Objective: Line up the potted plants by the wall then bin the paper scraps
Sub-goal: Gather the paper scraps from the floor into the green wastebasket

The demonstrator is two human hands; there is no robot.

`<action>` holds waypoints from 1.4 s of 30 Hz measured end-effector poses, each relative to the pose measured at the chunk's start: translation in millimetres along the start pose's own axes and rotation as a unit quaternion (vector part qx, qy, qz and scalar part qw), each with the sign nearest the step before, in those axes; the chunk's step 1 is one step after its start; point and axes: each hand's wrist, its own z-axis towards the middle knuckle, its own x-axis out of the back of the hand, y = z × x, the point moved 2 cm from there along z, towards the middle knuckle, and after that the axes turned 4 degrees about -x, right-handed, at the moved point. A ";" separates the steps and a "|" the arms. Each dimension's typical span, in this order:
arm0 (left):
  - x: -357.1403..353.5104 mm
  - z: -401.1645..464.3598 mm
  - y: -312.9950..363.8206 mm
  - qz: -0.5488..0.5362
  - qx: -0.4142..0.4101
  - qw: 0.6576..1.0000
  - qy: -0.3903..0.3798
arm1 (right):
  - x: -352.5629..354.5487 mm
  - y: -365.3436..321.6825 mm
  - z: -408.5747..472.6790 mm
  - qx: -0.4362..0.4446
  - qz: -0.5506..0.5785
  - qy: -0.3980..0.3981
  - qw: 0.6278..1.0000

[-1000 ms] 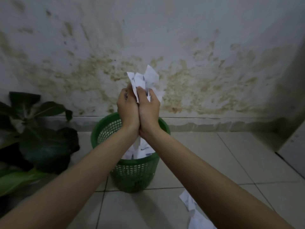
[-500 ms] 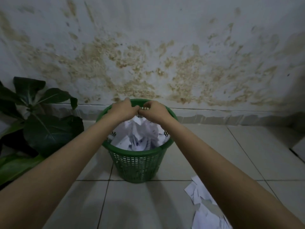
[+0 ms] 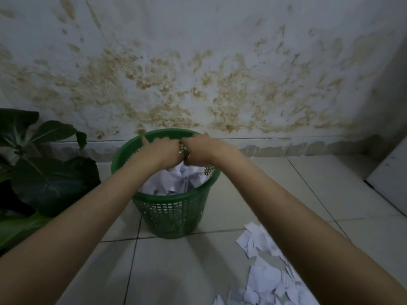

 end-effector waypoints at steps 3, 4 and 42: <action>7.0 -13.4 46.3 -0.064 -0.098 0.989 0.086 | 14.3 36.8 -45.4 -0.044 0.038 0.059 0.997; 8.2 -17.0 60.6 -0.095 -0.126 0.983 0.097 | 14.2 51.1 -59.4 -0.062 0.052 0.056 0.995; -241.1 -71.9 176.5 -0.271 -0.405 0.872 -0.051 | -241.6 157.0 -254.3 -0.423 0.321 0.177 0.829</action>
